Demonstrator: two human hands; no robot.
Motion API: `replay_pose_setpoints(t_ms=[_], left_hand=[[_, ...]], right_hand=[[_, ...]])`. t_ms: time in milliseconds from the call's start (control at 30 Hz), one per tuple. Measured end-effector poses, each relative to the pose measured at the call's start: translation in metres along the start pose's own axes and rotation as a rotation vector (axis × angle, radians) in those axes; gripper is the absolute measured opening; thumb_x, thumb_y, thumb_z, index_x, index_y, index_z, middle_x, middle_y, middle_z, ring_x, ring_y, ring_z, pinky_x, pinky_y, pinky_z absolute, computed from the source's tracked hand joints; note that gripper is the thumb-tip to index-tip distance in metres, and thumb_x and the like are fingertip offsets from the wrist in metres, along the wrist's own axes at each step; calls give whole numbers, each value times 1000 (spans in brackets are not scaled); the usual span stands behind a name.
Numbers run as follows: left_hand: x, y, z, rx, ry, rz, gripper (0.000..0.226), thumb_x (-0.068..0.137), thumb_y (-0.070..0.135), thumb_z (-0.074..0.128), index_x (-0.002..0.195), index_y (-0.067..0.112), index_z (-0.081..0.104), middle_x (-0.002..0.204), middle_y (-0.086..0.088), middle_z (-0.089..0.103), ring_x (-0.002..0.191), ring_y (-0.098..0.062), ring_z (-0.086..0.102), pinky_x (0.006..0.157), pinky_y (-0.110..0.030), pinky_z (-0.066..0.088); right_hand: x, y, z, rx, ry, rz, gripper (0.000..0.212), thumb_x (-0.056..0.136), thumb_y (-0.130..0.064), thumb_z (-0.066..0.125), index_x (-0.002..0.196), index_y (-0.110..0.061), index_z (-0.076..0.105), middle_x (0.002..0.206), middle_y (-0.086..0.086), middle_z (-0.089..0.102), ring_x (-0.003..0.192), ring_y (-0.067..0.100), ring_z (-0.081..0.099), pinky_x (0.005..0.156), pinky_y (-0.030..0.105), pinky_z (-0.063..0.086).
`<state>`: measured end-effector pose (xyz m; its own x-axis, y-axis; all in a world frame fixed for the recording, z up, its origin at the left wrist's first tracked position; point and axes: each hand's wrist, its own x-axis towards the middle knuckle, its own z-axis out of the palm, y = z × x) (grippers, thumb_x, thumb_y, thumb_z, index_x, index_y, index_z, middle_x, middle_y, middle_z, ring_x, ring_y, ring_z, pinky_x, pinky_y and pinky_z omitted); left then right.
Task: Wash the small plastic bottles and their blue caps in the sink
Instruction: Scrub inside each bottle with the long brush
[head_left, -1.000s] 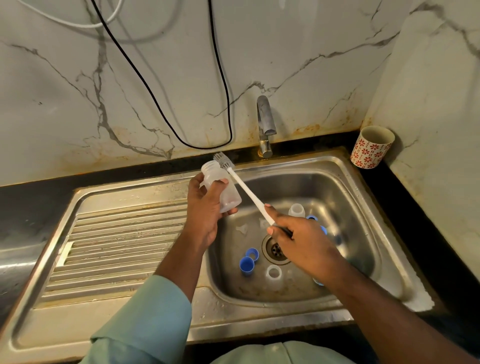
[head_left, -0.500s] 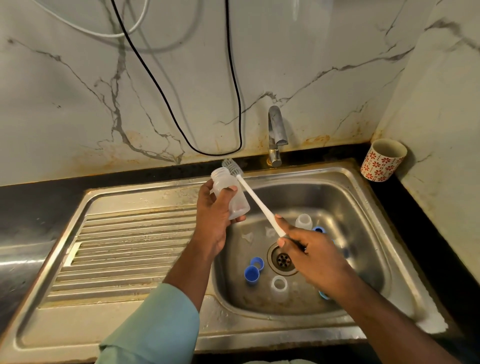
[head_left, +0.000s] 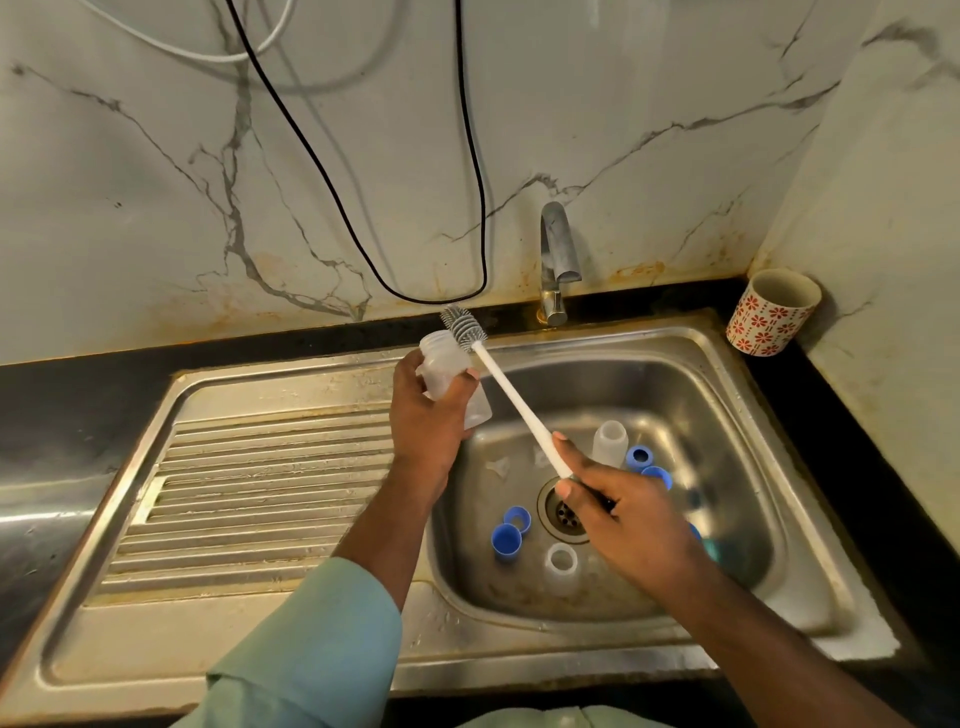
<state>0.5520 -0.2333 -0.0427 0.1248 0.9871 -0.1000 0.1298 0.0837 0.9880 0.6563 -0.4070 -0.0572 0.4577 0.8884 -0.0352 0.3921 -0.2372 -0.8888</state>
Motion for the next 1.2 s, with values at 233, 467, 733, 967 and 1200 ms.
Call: replay_pose_setpoints(t_ms=[233,467,733,967,1200], left_hand=[[1,-3,-2,107,-18,114,61,84,23,76,136,30,45,113,11,56,100,-13,61,82,-40,60],[6,-1,-10,244,-91,223,66,85,19,73,143,30,43,125,11,51,105,-10,56,76,-25,56],[7,-6,-11,276,-151,193,70,85,16,75,146,29,43,127,10,46,100,-7,51,56,-7,46],[11,-10,-11,259,-118,165,70,84,17,76,146,28,46,135,7,52,111,-9,52,77,-14,49],[17,-16,-12,247,-28,118,71,78,22,83,139,29,49,127,7,56,114,-18,56,89,-38,56]], right_hand=[[0,-1,-8,45,-8,13,44,95,-18,60,128,-47,52,53,-8,39,43,3,35,45,13,34],[-1,3,-27,44,-49,48,43,95,-21,59,129,-47,54,50,-10,43,46,5,35,45,24,40],[-8,4,-36,65,-76,83,43,95,-20,59,125,-51,52,51,-12,51,47,7,37,47,29,40],[-10,-2,-38,134,-95,149,40,96,-22,58,119,-54,56,52,-6,47,44,11,38,45,28,39],[-10,-17,-41,191,-212,207,37,99,-22,53,115,-56,53,59,2,51,40,15,42,46,31,44]])
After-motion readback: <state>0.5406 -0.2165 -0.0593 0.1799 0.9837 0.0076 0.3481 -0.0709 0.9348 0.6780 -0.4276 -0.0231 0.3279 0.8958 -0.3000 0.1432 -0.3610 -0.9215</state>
